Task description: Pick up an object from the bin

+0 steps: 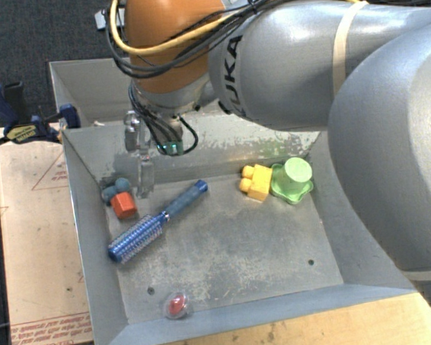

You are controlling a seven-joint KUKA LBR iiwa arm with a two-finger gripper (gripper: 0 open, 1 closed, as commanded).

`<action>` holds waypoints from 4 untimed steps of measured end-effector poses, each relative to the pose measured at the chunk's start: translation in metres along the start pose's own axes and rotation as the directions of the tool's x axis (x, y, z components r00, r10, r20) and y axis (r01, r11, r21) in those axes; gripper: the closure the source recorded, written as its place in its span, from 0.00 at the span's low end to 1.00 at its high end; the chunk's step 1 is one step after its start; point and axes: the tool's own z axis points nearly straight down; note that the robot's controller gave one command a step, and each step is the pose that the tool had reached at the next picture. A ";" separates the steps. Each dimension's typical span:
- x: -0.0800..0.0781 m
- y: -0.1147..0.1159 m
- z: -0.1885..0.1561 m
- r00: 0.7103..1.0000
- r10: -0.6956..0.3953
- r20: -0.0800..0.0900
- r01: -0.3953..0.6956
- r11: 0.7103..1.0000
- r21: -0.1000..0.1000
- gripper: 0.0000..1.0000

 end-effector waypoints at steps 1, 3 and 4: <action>0.062 0.014 0.172 0.914 -0.407 0.001 0.407 0.914 0.002 0.00; 0.076 -0.013 0.138 0.879 -0.477 0.007 0.477 0.879 0.003 0.00; 0.079 -0.033 0.170 0.904 -0.428 0.005 0.428 0.904 0.002 0.00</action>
Offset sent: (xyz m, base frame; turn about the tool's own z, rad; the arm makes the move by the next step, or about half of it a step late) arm -0.0617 0.0134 -0.1679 -0.4203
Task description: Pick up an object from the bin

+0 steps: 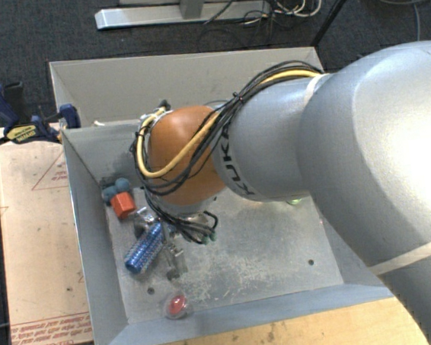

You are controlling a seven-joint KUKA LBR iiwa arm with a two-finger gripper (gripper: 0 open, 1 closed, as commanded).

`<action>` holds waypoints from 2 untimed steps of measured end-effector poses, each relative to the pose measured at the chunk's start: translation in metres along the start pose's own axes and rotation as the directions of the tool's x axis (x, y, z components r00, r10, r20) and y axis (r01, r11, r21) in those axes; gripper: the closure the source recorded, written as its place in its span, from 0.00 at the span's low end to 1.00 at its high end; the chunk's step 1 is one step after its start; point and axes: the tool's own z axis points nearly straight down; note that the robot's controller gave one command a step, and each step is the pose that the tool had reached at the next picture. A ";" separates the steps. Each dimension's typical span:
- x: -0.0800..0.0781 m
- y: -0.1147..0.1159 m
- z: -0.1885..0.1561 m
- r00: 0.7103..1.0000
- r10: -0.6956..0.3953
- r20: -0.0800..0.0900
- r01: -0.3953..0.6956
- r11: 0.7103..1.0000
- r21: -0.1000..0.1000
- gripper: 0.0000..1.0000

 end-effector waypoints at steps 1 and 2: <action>-0.001 0.001 0.000 1.000 0.002 0.002 -0.002 1.000 -0.001 0.00; 0.000 0.001 0.001 1.000 0.002 0.002 -0.002 1.000 -0.001 1.00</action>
Offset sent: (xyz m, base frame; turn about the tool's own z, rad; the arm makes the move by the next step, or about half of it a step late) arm 0.0000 0.0000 0.0000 0.0000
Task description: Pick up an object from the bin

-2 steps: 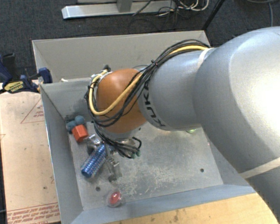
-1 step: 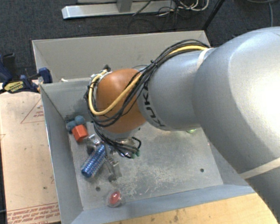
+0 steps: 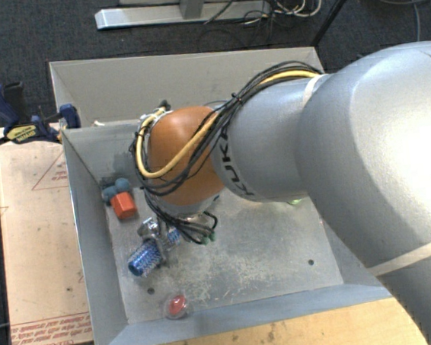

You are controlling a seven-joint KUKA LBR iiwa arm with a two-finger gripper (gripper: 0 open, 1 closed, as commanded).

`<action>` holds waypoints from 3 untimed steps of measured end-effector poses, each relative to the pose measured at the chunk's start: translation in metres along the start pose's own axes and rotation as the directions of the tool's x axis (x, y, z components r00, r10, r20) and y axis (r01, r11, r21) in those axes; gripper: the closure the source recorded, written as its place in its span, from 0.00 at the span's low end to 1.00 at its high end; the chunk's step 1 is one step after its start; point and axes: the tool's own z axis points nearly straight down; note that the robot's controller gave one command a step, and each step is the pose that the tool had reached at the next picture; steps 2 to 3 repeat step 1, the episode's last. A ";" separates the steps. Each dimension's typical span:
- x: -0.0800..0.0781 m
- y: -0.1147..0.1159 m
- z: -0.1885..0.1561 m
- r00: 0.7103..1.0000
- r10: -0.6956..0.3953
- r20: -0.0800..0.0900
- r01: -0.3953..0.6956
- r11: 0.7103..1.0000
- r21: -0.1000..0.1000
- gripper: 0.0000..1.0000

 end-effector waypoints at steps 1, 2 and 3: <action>-0.002 0.001 -0.099 1.000 0.001 0.009 -0.001 1.000 0.002 1.00; -0.002 0.001 -0.099 1.000 0.001 0.009 -0.001 1.000 0.002 1.00; -0.002 0.001 -0.099 1.000 0.001 0.009 -0.001 1.000 0.002 1.00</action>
Offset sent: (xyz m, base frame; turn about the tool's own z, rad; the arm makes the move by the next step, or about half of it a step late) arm 0.0001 0.0000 0.0943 0.0000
